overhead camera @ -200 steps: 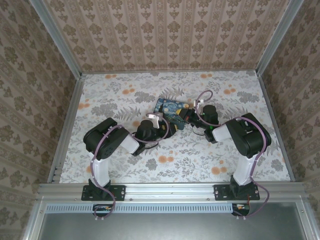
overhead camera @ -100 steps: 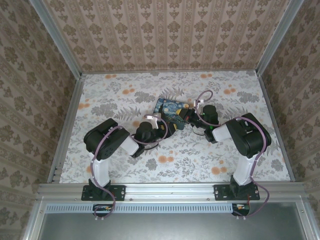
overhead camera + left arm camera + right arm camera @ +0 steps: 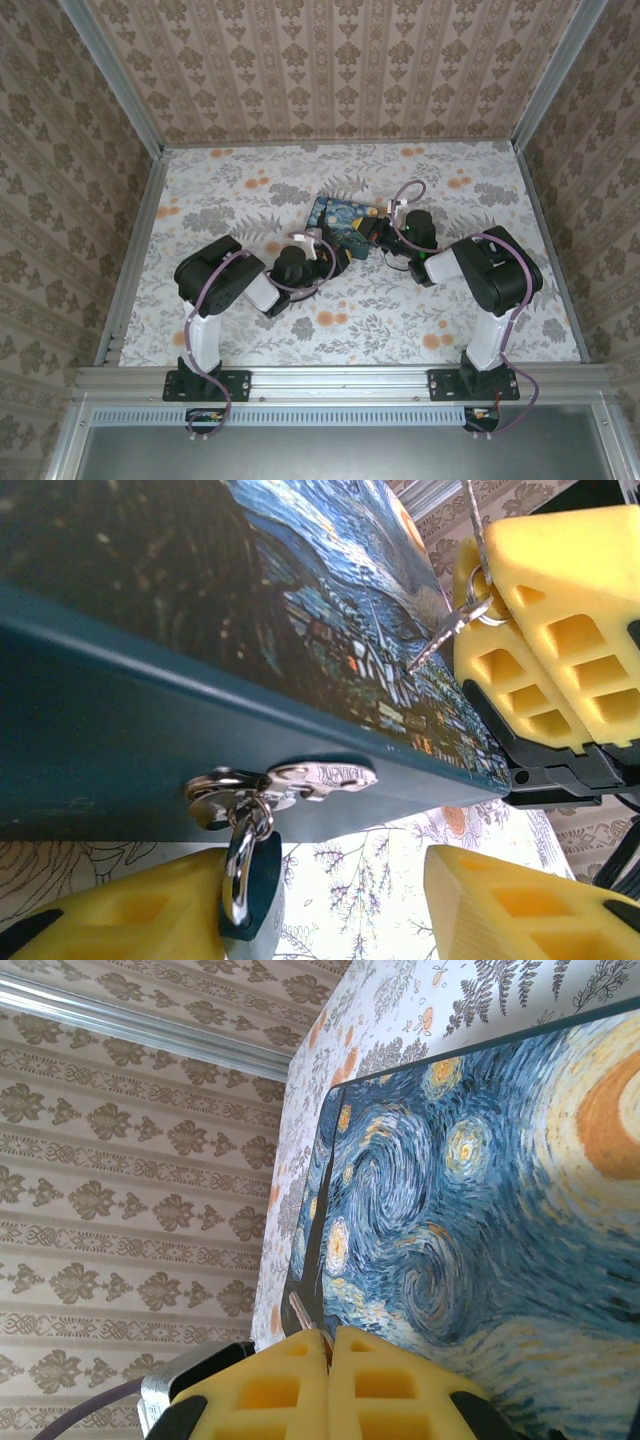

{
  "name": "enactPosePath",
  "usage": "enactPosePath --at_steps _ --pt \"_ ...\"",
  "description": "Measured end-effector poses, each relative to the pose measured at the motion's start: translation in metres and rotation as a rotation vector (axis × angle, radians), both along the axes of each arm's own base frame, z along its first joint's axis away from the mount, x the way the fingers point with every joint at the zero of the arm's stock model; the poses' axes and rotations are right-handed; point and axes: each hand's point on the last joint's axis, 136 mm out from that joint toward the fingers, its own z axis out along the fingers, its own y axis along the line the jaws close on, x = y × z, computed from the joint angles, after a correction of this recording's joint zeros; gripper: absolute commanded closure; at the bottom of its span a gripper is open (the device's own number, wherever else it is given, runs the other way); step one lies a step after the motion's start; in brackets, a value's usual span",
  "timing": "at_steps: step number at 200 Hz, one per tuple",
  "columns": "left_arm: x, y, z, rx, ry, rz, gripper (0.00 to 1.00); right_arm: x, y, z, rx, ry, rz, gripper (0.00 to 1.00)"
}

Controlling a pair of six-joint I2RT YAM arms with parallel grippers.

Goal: Unlock the padlock with the key

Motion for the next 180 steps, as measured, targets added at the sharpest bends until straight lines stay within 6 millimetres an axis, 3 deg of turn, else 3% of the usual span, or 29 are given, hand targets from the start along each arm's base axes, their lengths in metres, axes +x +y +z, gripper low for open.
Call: enactPosePath --at_steps 113,128,146,180 --pt "0.007 0.008 -0.008 0.011 0.017 0.036 0.82 0.000 0.000 0.000 0.000 0.000 0.000 1.00" --pt "0.008 0.009 -0.009 0.013 0.020 0.042 0.82 0.000 0.000 0.000 0.000 0.000 0.000 1.00" --pt "0.009 0.010 -0.011 0.015 0.022 0.045 0.75 0.000 0.000 0.000 0.000 0.000 0.000 1.00" --pt "0.009 0.010 -0.011 0.014 0.022 0.048 0.75 0.000 0.000 0.000 0.000 0.000 0.000 1.00"
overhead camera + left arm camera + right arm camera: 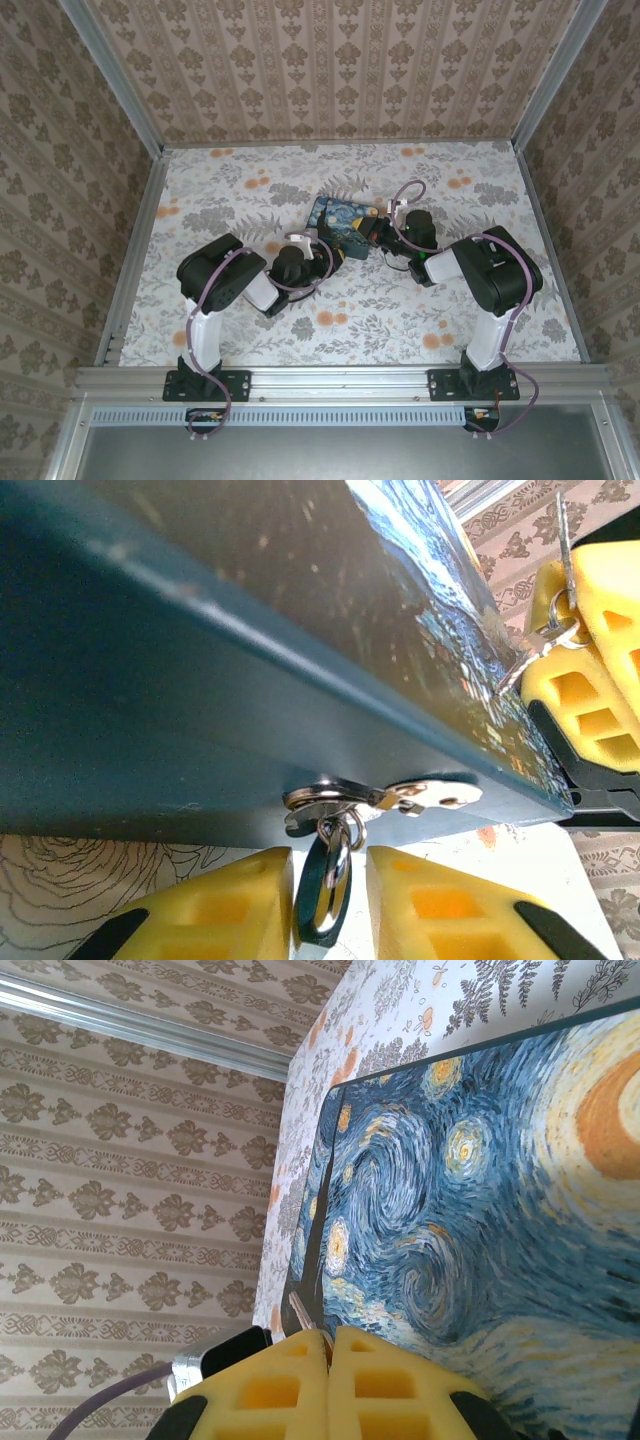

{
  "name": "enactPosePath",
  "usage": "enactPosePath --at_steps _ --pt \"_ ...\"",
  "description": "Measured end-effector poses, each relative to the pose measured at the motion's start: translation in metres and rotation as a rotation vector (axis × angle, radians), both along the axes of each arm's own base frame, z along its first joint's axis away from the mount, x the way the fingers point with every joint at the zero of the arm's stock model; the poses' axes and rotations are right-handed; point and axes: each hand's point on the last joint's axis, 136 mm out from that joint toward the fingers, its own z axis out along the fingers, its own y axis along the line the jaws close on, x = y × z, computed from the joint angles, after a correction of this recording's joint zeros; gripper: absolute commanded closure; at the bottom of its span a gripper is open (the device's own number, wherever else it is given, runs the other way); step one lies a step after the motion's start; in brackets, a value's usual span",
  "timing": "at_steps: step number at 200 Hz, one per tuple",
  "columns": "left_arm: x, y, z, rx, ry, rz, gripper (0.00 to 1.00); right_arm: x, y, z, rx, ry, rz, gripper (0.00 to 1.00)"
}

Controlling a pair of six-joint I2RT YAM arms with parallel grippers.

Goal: Unlock the padlock with the key

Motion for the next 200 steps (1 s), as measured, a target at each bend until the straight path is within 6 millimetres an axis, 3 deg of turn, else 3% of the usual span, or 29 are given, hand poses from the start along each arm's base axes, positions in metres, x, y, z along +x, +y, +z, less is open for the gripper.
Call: enactPosePath --at_steps 49,94,158,200 --pt "0.002 0.000 -0.002 0.009 0.002 0.003 0.83 0.000 0.000 0.000 0.000 0.000 0.000 1.00" --pt "0.004 -0.002 0.000 0.029 -0.008 -0.001 1.00 0.000 -0.001 0.000 0.001 0.001 -0.002 1.00" --pt "0.006 -0.003 0.001 0.042 0.011 0.002 1.00 -0.008 -0.003 0.004 -0.022 0.066 -0.001 1.00" --pt "0.007 0.000 0.003 0.021 0.059 0.014 1.00 -0.029 -0.008 0.028 -0.016 0.052 0.017 1.00"
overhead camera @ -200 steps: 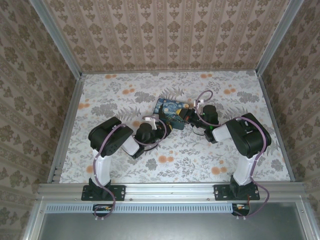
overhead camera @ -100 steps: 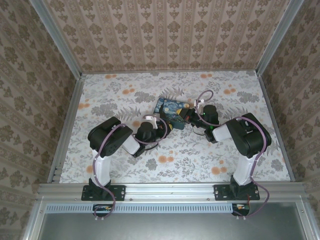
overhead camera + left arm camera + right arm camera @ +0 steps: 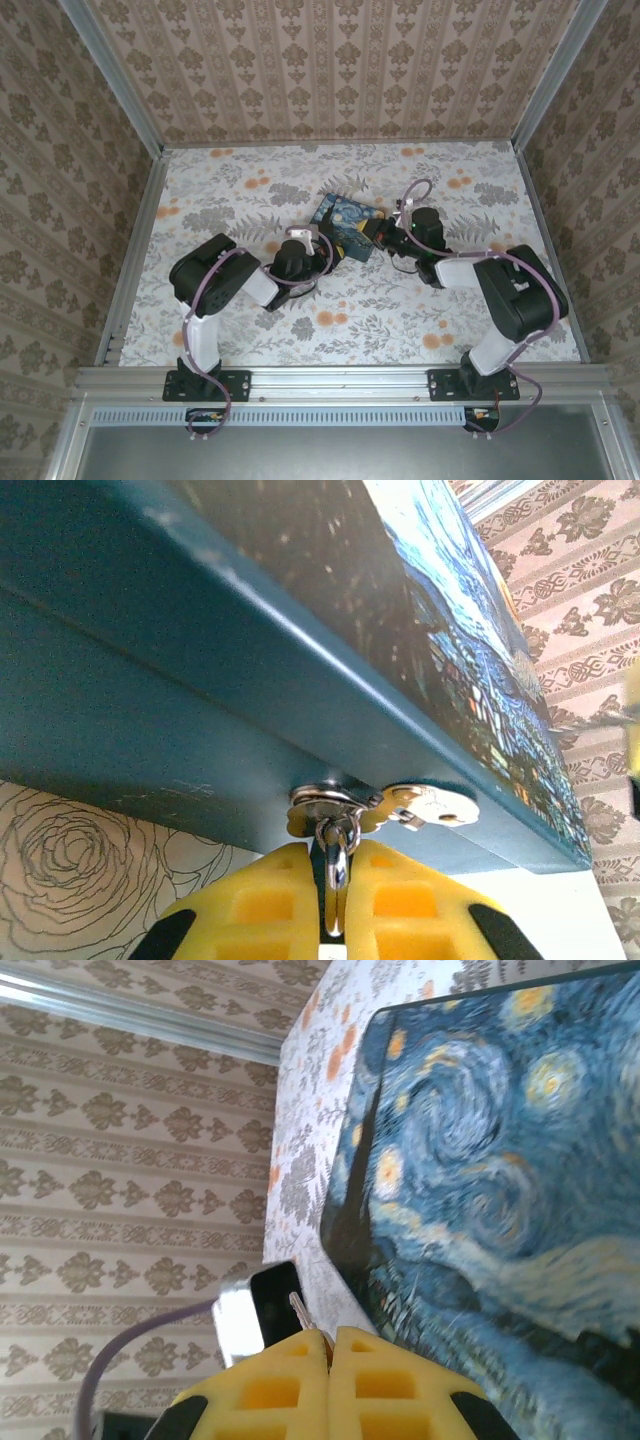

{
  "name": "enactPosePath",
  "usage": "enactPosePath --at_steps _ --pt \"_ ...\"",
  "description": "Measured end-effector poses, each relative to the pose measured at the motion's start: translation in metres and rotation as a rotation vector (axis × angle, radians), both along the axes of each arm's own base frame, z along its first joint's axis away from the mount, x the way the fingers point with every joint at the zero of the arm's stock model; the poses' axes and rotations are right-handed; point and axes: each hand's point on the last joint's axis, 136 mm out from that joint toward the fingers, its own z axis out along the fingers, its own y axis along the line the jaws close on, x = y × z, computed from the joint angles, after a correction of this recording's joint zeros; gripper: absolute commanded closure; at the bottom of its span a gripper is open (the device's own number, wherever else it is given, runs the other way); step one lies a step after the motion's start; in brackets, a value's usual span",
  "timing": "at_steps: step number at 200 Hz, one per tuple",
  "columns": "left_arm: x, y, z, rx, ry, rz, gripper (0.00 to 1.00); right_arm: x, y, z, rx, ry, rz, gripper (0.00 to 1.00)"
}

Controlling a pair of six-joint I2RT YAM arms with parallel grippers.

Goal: Unlock the padlock with the key

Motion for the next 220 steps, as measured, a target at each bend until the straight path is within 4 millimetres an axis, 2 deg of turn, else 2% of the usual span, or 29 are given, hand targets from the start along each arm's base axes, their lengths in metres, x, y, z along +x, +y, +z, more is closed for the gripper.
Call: enactPosePath --at_steps 24,62,106,133,173,220 --pt "0.000 0.002 0.002 -0.022 0.038 0.005 1.00 -0.021 -0.005 0.001 0.003 0.001 0.010 1.00" --pt "-0.001 0.002 0.010 -0.052 0.078 0.000 1.00 -0.058 -0.012 -0.023 -0.018 0.067 0.027 1.00" --pt "-0.007 -0.001 0.012 -0.088 0.133 -0.018 1.00 -0.089 0.007 -0.044 -0.052 0.120 0.094 1.00" --pt "-0.009 -0.003 0.013 -0.111 0.164 -0.023 1.00 -0.094 0.017 -0.060 -0.066 0.142 0.110 1.00" --pt "-0.010 -0.004 0.023 -0.145 0.175 -0.027 1.00 -0.091 0.012 -0.094 -0.074 0.217 0.056 1.00" --pt "-0.009 -0.003 0.032 -0.176 0.174 -0.023 1.00 -0.080 0.011 -0.094 -0.038 0.206 0.007 1.00"
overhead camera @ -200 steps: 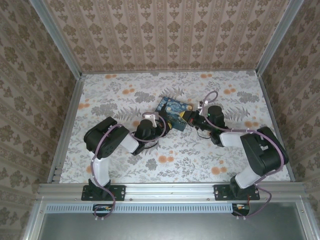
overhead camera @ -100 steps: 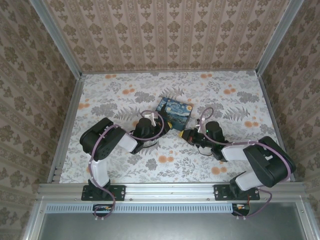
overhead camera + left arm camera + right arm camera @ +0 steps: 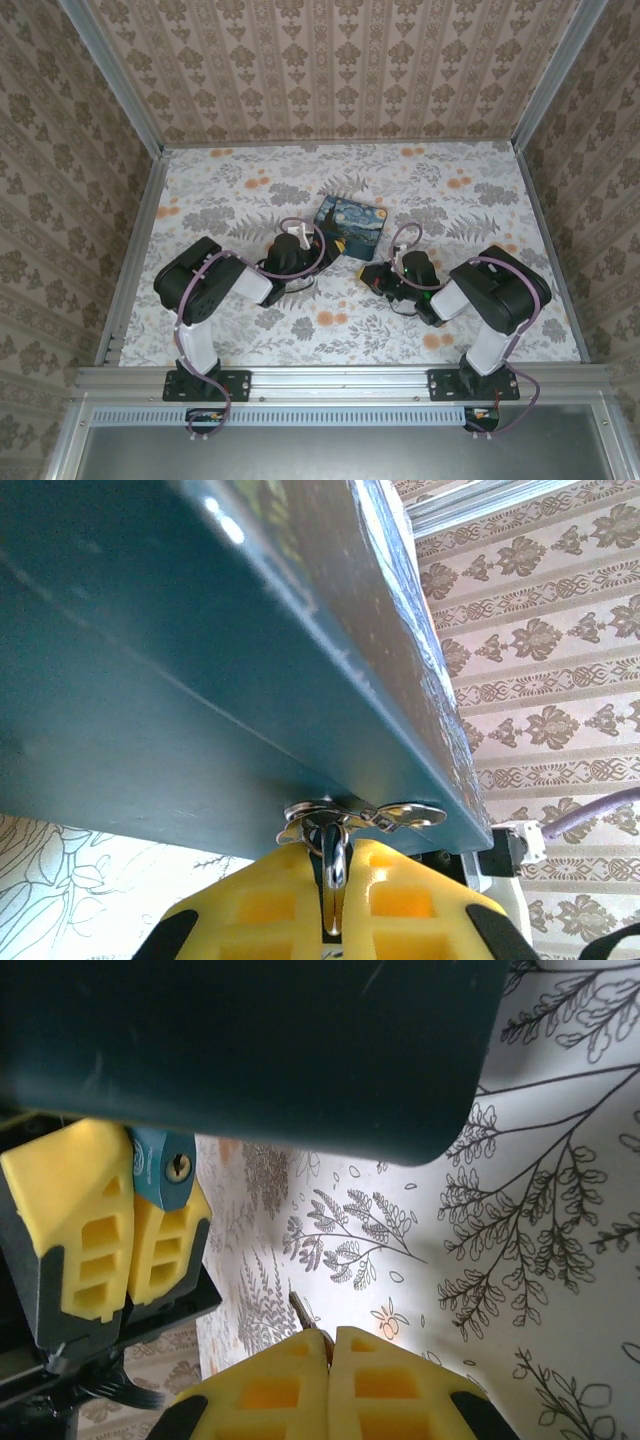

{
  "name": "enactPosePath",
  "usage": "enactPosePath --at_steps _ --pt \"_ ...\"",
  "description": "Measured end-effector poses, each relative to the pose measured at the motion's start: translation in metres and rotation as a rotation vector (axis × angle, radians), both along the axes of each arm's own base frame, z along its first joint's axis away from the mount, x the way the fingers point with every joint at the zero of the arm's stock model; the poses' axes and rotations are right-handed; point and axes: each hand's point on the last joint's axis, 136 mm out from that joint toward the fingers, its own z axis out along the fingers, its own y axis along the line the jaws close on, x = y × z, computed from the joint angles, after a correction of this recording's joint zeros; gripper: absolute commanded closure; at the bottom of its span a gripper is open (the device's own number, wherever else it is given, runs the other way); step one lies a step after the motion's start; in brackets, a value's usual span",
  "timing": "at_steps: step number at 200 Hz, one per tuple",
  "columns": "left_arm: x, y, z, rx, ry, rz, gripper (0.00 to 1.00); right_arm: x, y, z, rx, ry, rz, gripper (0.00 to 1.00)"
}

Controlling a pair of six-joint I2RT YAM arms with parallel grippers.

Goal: Unlock the padlock with the key

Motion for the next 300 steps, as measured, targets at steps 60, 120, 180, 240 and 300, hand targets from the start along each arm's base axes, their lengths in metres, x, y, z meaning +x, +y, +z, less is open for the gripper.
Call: enactPosePath --at_steps 60,120,180,240,300 --pt "-0.003 0.000 0.004 -0.030 0.007 -0.004 1.00 0.011 0.002 0.009 0.021 -0.020 -0.031 1.00" --pt "-0.003 -0.001 0.006 -0.040 0.003 -0.008 1.00 0.020 0.004 0.015 0.025 -0.037 -0.042 1.00" --pt "-0.003 -0.001 0.006 -0.040 0.004 -0.010 1.00 0.021 0.002 0.016 0.024 -0.031 -0.048 1.00" --pt "-0.003 -0.001 0.006 -0.040 0.004 -0.010 1.00 0.028 0.001 0.027 0.032 -0.049 -0.057 1.00" --pt "-0.003 -0.001 0.006 -0.040 0.004 -0.010 1.00 0.032 0.002 0.030 0.033 -0.051 -0.062 1.00"
